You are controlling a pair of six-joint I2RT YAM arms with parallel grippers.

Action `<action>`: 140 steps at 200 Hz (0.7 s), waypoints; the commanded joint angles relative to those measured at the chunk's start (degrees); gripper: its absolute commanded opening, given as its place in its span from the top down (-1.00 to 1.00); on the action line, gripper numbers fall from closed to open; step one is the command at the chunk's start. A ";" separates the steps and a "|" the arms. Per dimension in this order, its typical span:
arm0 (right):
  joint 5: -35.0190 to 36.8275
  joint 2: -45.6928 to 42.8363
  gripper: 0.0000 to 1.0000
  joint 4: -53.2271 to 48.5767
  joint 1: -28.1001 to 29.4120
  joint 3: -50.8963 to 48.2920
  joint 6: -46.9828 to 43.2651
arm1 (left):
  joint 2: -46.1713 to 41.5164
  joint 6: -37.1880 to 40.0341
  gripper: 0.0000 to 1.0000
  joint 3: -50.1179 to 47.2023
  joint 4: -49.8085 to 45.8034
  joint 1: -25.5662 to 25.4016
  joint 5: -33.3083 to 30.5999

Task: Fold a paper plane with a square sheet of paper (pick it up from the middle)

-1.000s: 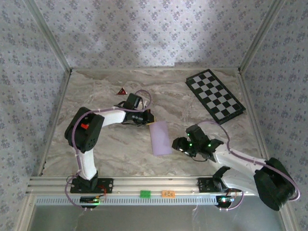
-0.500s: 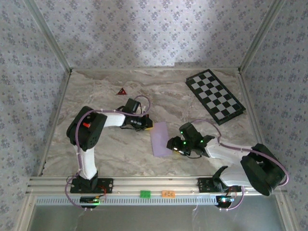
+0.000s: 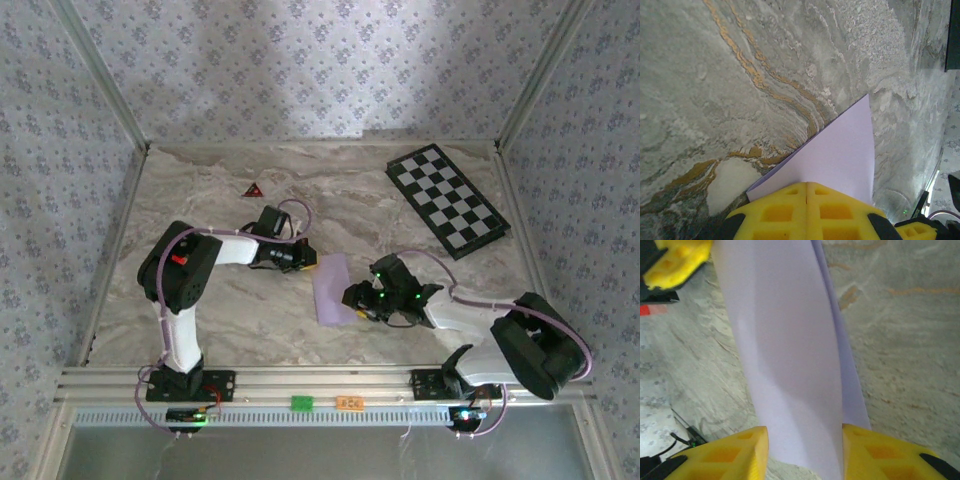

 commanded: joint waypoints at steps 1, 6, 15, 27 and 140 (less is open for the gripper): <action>-2.43 0.61 0.15 5.81 -1.57 -0.95 1.65 | 2.00 0.86 0.96 -0.27 -3.74 -0.56 -1.09; -2.92 0.80 0.15 6.13 -1.99 -0.90 1.34 | 1.91 0.81 0.96 -0.12 -3.70 -0.56 -1.11; -4.84 1.39 0.16 6.64 -3.08 -0.52 -0.24 | 1.82 0.52 0.96 -0.03 -3.48 -0.61 -1.00; -8.48 2.68 0.22 6.80 -4.52 0.55 -2.08 | 1.74 0.23 0.96 0.08 -3.08 -0.68 -0.74; -16.63 8.01 0.33 11.26 -9.29 0.53 -4.72 | 1.46 -0.78 0.96 0.31 -2.29 -1.30 0.33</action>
